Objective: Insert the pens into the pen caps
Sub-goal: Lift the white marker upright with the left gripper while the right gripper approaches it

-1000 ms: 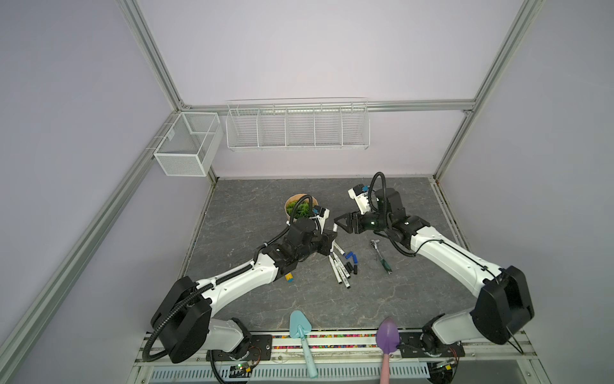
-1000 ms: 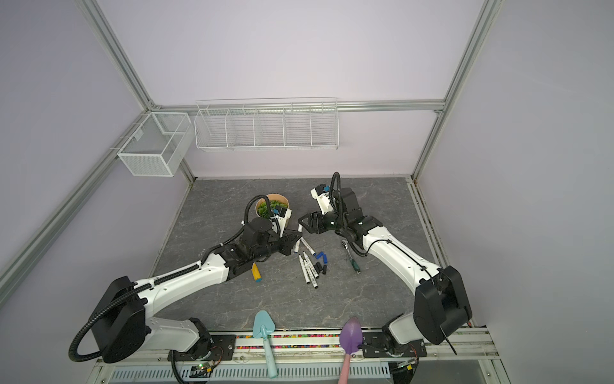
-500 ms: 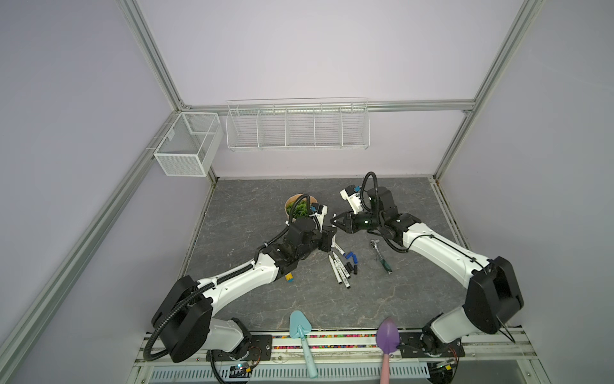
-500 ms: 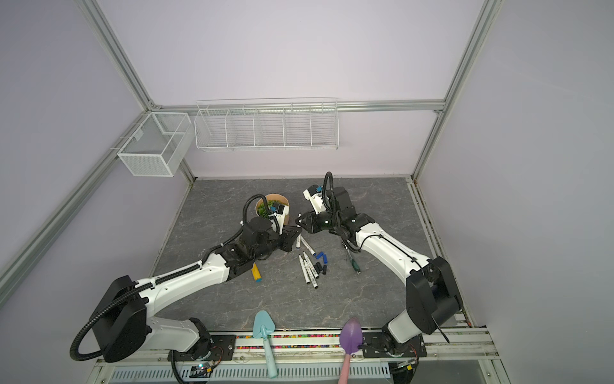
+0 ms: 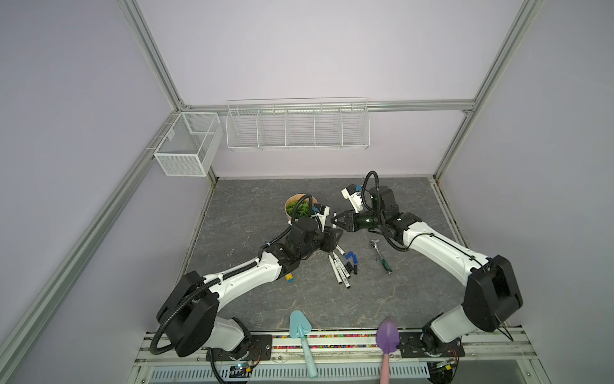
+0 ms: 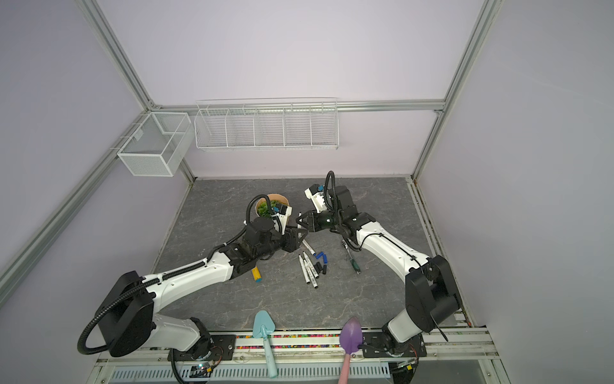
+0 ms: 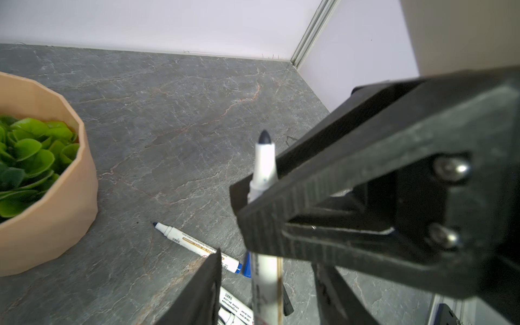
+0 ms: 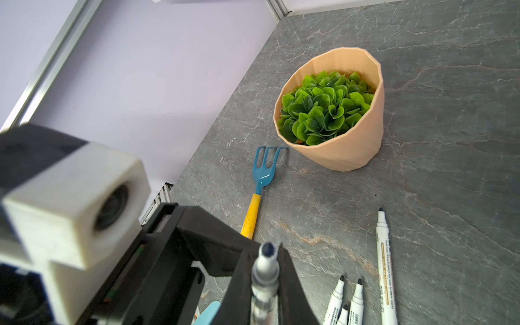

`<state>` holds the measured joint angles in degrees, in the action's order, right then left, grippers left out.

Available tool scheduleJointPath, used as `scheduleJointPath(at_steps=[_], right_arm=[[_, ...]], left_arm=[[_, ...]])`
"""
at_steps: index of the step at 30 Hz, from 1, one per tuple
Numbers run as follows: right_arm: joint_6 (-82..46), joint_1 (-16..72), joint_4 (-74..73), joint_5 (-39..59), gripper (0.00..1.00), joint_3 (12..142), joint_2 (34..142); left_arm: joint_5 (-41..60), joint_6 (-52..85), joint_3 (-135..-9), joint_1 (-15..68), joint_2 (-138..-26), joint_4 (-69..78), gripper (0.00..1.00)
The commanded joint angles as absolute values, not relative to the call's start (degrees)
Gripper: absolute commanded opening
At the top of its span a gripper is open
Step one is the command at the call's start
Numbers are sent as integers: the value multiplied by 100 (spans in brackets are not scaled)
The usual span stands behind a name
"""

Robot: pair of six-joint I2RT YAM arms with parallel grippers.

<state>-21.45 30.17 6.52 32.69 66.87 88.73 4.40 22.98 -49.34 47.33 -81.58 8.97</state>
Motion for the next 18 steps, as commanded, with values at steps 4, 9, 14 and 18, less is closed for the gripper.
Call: scheduleJointPath(at_steps=[4,9,14,18], right_arm=[[-2217,2900,587,3448,7,6792,8569],[-2226,2835,635,3498,7,6776,8527],[-2232,2830,652,3513,7,6751,8501],[-2289,2808,576,3537,7,6715,8481]], left_arm=[[804,2119,-5161,4763,-8390,1255,43],[972,2135,-5219,4755,-8494,1488,35],[1040,2088,-5297,4760,-8568,1544,29],[1152,2104,-5362,4757,-8673,1529,9]])
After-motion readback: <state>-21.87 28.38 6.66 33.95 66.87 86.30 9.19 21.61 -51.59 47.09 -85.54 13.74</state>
